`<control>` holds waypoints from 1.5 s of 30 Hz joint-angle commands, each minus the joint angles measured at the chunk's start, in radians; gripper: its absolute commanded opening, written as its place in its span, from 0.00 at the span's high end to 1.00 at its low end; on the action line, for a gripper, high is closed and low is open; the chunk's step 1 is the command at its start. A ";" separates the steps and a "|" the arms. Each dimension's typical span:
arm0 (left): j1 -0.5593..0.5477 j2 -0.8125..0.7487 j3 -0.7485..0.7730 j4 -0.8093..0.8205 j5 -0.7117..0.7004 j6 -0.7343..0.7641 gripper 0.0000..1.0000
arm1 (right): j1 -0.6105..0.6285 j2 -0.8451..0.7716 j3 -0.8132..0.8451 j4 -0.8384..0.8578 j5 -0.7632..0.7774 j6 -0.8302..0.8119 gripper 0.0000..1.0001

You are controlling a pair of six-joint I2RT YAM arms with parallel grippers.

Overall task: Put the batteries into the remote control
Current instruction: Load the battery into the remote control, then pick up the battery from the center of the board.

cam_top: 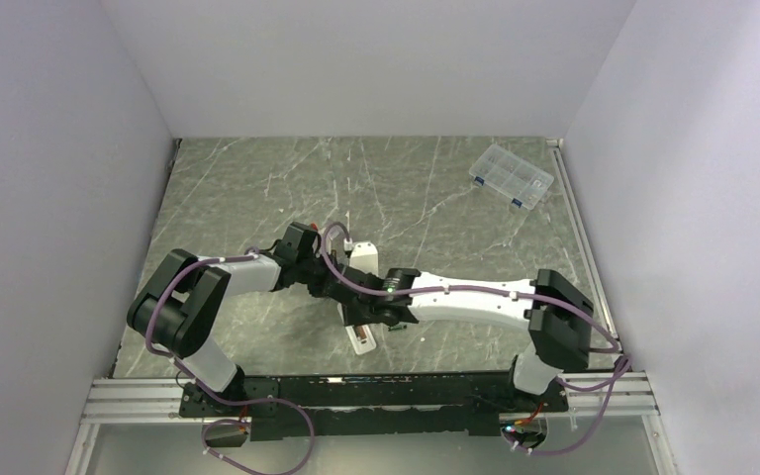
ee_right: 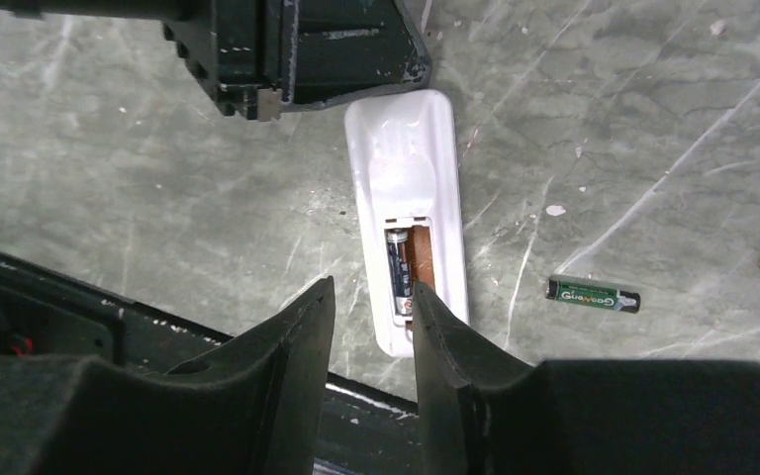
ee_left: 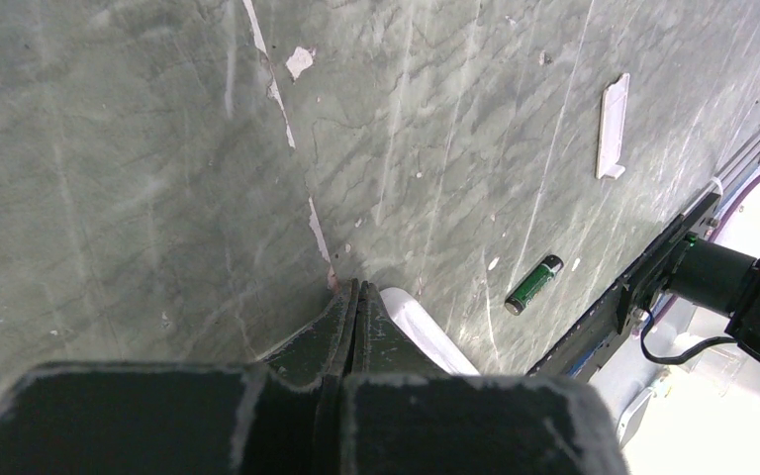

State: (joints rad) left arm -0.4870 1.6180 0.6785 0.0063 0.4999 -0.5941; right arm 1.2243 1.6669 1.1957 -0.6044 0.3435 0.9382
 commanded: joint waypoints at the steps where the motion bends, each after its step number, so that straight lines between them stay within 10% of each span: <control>1: -0.002 -0.024 0.019 -0.044 -0.013 0.027 1.00 | -0.005 -0.078 -0.012 -0.039 0.049 -0.008 0.62; 33: -0.001 -0.439 0.076 -0.365 -0.085 -0.065 0.73 | -0.148 -0.279 -0.390 0.024 -0.147 0.134 0.54; 45: -0.002 -0.613 0.164 -0.554 -0.080 -0.046 0.40 | -0.191 -0.314 -0.485 0.140 -0.194 0.321 0.54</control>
State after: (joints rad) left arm -0.4870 1.0481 0.7856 -0.4706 0.4061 -0.6521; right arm 1.0492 1.3827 0.7258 -0.5175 0.1642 1.1664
